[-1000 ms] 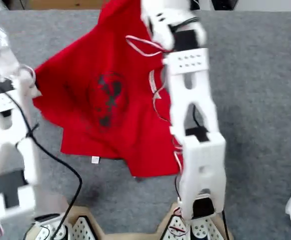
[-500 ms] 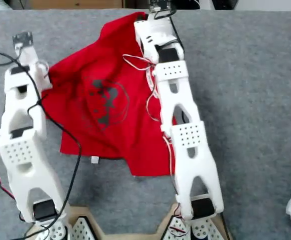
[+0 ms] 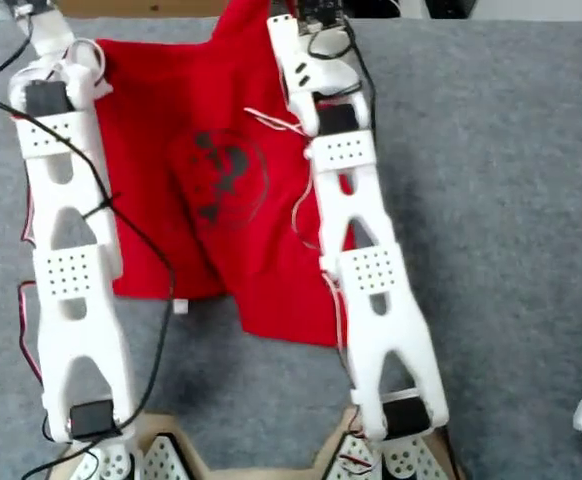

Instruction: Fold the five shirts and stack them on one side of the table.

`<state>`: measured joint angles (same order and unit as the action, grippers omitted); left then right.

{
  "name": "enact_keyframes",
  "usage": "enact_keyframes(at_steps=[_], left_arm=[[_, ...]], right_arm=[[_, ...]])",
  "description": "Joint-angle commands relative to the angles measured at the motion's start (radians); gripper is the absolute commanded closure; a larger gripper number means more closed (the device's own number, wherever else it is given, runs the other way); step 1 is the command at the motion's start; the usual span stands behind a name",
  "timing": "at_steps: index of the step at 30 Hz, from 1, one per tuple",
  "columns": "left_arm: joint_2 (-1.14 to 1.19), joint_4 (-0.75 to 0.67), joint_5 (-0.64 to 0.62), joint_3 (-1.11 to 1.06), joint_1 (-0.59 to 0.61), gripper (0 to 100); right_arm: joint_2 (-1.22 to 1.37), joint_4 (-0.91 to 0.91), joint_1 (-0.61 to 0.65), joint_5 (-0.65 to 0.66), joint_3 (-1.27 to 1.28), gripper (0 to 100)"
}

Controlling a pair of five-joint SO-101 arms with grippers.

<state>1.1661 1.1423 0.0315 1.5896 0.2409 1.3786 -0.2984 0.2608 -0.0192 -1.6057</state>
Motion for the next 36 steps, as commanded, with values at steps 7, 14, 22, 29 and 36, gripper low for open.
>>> enact_keyframes(at_steps=[7,14,22,29,36], left_arm=[[0.122,0.008,-0.003,0.077,0.017,98],[0.125,0.287,0.115,0.077,0.034,98],[0.124,0.611,0.213,0.084,0.020,98],[0.124,0.621,0.238,0.083,0.052,98],[0.050,0.623,0.287,0.006,0.041,98]], right_arm=[[0.007,-0.002,-0.088,0.011,-0.062,99.3],[-0.007,-0.242,-0.085,0.155,-0.064,99.3],[-0.200,-0.835,-0.065,0.150,-0.064,99.3],[-0.338,-1.220,-0.044,0.149,-0.062,99.3],[-0.407,-1.491,-0.012,0.140,-0.058,99.3]])
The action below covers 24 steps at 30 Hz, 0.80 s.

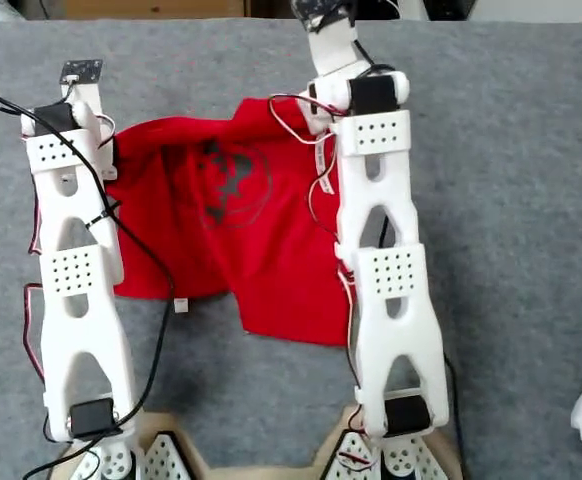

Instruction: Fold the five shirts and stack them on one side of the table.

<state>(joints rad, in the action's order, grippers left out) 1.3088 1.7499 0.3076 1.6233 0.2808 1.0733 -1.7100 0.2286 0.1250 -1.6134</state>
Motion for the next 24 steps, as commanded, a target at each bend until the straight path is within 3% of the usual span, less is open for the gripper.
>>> enact_keyframes(at_steps=[1,11,18,24], left_arm=[[-0.128,0.015,0.011,-0.081,-0.003,98],[-0.891,-0.035,-0.071,-1.108,-0.109,98],[-1.288,-0.264,-0.080,-1.672,-0.118,98],[-1.460,-0.373,-0.049,-1.967,-0.087,98]], right_arm=[[-0.108,-0.078,0.021,-0.023,-0.044,99.3],[-0.260,-0.080,0.005,-0.060,0.090,99.4],[-0.567,-0.078,-0.002,-0.060,0.625,99.4],[-0.820,-0.066,-0.005,-0.060,1.087,99.4]])
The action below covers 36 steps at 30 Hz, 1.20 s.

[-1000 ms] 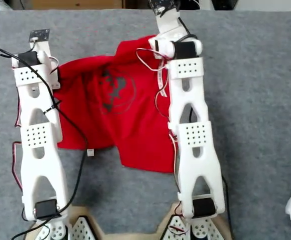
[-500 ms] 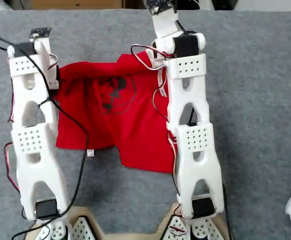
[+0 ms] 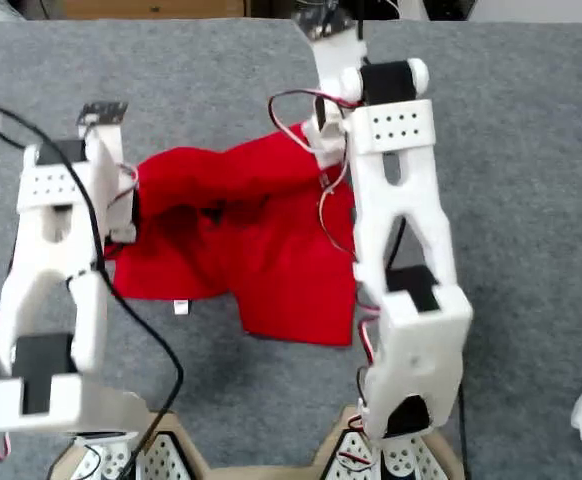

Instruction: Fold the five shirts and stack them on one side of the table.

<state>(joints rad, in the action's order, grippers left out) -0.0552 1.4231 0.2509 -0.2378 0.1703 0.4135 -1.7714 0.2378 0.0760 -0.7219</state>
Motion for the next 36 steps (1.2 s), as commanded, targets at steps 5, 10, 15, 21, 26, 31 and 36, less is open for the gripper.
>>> enact_keyframes(at_steps=[5,10,15,21,26,31,36], left_arm=[[-0.107,-0.084,0.020,-0.210,0.035,98],[-0.107,-0.124,0.044,-0.253,0.071,98],[-0.107,-0.170,0.126,-0.264,0.158,98],[-0.107,-0.227,0.157,-0.262,0.227,98],[-0.105,-0.241,0.175,-0.265,0.230,98],[-0.104,-0.238,0.198,-0.265,0.229,98],[-0.065,-0.236,0.253,-0.270,0.242,98]], right_arm=[[-0.312,0.058,-0.036,-0.011,0.466,99.4],[-0.426,0.058,-0.041,-0.008,0.667,99.4],[-0.512,0.063,-0.041,-0.009,0.822,99.4],[-0.549,0.164,-0.105,-0.003,0.972,99.4],[-0.544,0.198,-0.156,0.000,1.046,99.4],[-0.544,0.201,-0.183,0.000,1.072,99.4],[-0.544,0.232,-0.186,0.000,1.106,99.4]])
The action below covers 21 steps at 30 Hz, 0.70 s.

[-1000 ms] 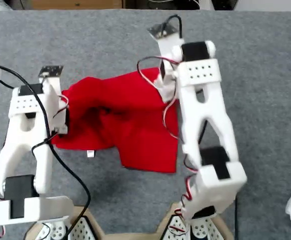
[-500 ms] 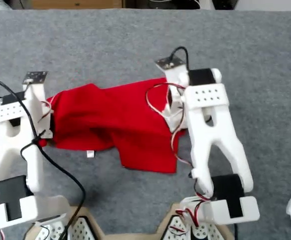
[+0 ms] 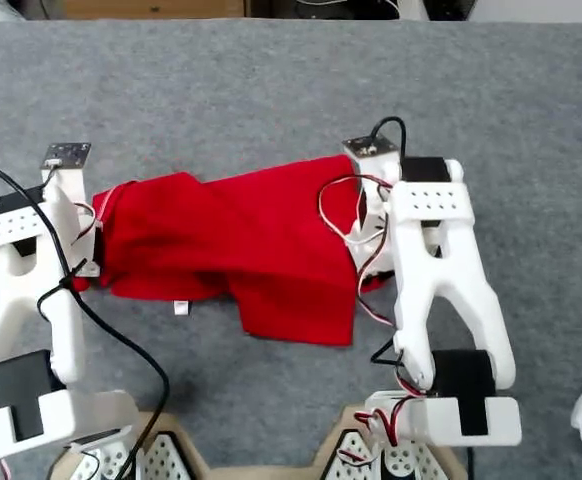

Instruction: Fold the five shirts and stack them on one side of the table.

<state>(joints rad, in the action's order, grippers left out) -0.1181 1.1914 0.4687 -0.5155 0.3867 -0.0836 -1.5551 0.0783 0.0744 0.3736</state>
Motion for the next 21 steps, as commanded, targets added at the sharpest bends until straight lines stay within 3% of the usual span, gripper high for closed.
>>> enact_keyframes(at_steps=[1,8,18,21], left_arm=[[0.007,-0.002,0.054,0.014,0.052,98],[0.027,0.127,0.124,0.032,0.094,98],[0.030,0.115,0.121,-0.008,-0.026,98],[0.028,0.089,0.097,-0.017,-0.044,98]], right_arm=[[-0.048,0.014,-0.027,0.002,0.018,99.4],[-0.054,0.012,-0.022,0.002,0.053,99.4],[-0.053,0.025,-0.021,0.008,0.073,99.2],[-0.065,0.055,-0.027,0.023,0.067,91.9]])
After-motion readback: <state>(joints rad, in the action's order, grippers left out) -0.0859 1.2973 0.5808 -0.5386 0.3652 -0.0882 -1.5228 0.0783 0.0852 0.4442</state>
